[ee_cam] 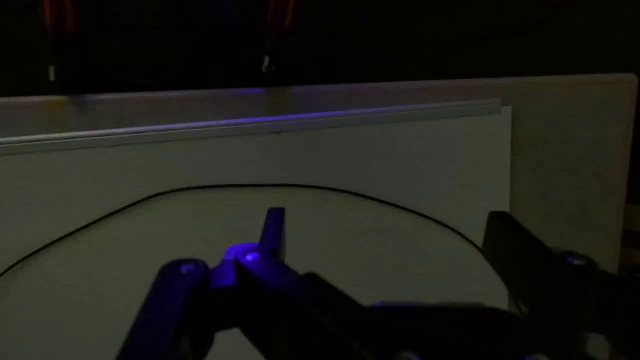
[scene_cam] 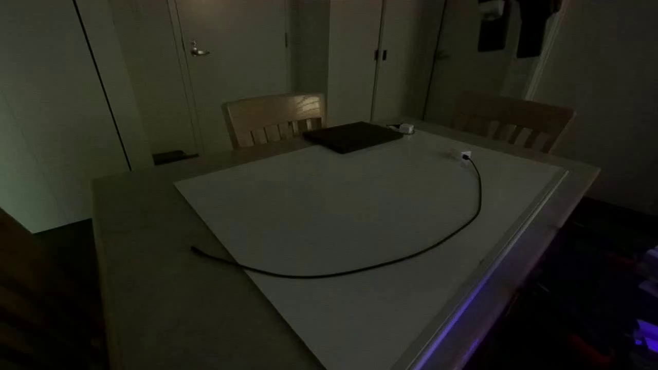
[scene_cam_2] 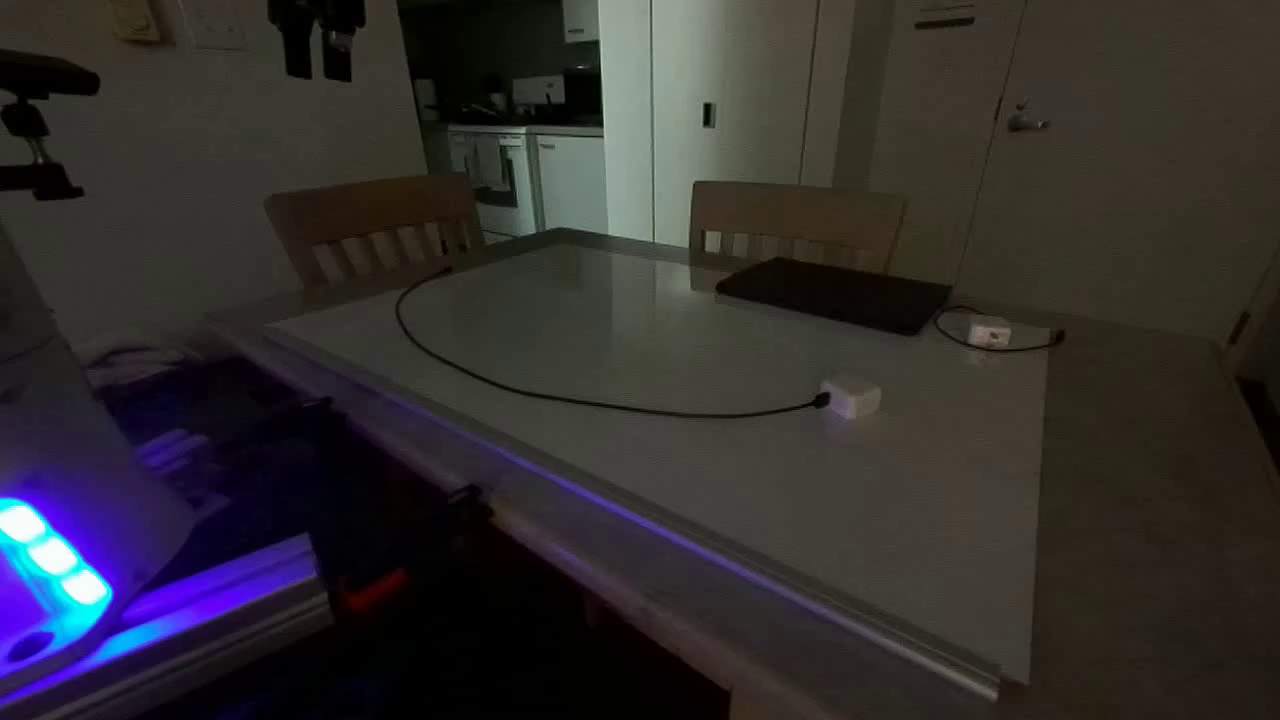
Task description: Take the charger and position it in the center of the table
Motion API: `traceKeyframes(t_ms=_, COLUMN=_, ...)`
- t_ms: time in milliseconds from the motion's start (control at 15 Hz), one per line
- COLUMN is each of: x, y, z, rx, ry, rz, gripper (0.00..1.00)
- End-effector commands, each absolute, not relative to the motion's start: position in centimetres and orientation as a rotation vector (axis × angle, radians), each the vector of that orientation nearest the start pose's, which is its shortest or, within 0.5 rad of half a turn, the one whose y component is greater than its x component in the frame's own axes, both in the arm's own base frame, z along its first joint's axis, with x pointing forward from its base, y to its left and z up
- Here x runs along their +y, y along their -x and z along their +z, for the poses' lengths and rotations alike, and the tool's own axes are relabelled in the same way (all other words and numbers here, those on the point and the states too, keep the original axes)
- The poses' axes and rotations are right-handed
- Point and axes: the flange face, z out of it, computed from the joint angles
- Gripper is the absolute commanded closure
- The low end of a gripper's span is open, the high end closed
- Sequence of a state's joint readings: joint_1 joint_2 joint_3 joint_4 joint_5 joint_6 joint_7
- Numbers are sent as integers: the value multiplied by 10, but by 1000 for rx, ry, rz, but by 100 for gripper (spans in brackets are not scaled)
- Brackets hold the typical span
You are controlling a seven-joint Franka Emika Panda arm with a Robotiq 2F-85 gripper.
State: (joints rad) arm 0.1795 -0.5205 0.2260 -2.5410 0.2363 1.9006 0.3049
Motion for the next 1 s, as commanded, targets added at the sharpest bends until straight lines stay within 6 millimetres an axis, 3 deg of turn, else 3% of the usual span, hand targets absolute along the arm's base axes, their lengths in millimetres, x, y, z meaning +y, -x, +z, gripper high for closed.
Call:
traceKeyframes(t_ms=0, x=163, y=-336, z=434, rx=41, ry=3074, rz=237, gripper=0)
traceKeyframes(t_ms=333, x=163, y=-336, z=434, rx=41, ry=3074, rz=237, gripper=0)
traceKeyframes(t_ms=533, x=167, y=-346, z=428, rx=34, ry=3078, rz=263, gripper=0)
traceKeyframes(t_ms=933, x=194, y=-370, z=414, rx=-98, ry=3091, rz=294, gripper=0)
